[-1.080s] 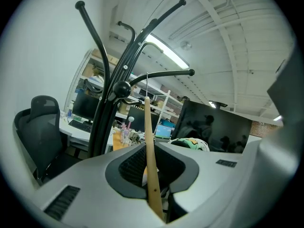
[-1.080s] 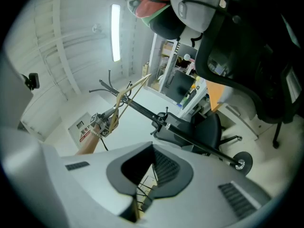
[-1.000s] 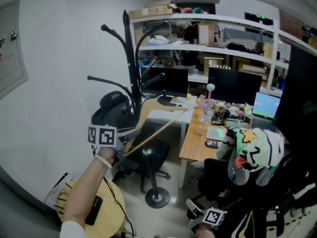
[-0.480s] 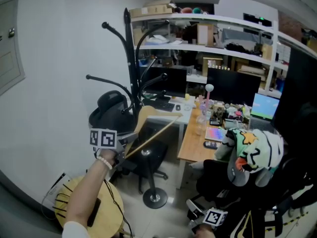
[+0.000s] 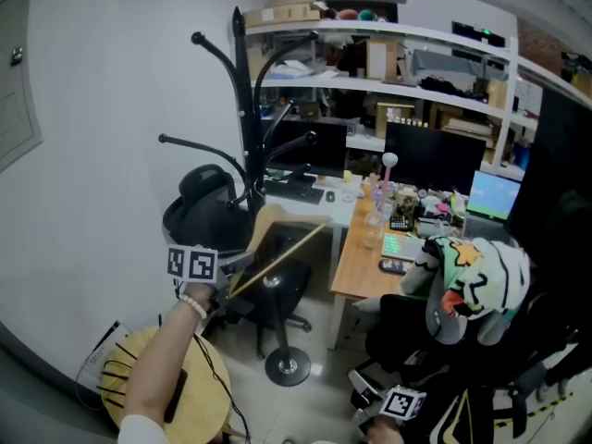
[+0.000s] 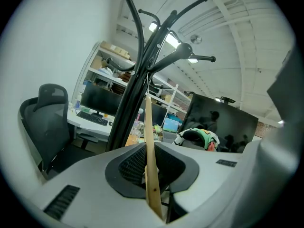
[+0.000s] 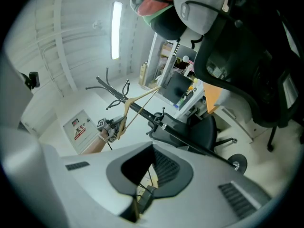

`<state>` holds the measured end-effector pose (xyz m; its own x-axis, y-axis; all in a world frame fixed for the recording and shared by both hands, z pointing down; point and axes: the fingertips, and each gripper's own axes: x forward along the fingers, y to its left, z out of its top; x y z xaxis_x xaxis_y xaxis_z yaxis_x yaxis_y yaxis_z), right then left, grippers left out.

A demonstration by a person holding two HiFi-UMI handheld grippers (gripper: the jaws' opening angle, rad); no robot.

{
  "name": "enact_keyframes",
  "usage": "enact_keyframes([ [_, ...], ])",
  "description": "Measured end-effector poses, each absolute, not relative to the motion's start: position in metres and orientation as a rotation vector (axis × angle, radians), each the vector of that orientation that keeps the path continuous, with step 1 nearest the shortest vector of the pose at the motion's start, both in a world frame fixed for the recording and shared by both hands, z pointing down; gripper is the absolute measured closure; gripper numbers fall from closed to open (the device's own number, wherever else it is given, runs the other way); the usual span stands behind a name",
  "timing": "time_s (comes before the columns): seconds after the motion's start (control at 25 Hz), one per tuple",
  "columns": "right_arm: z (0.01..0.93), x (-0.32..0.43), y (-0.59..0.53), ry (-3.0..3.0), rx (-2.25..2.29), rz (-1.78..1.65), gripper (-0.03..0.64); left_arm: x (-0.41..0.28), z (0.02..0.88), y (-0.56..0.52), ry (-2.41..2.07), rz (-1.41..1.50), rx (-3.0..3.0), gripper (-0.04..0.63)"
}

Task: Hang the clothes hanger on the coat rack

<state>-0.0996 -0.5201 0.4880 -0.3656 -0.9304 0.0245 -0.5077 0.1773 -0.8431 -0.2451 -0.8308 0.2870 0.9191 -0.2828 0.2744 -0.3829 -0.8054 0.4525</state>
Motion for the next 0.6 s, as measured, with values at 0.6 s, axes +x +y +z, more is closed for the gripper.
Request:
enact_keyframes([
  [0.6,0.4815,-0.1032,-0.5187,1.972,-1.366,-1.063,0.615,-0.2512,0.2953,-0.8398,-0.558,0.232,2.641,0.47],
])
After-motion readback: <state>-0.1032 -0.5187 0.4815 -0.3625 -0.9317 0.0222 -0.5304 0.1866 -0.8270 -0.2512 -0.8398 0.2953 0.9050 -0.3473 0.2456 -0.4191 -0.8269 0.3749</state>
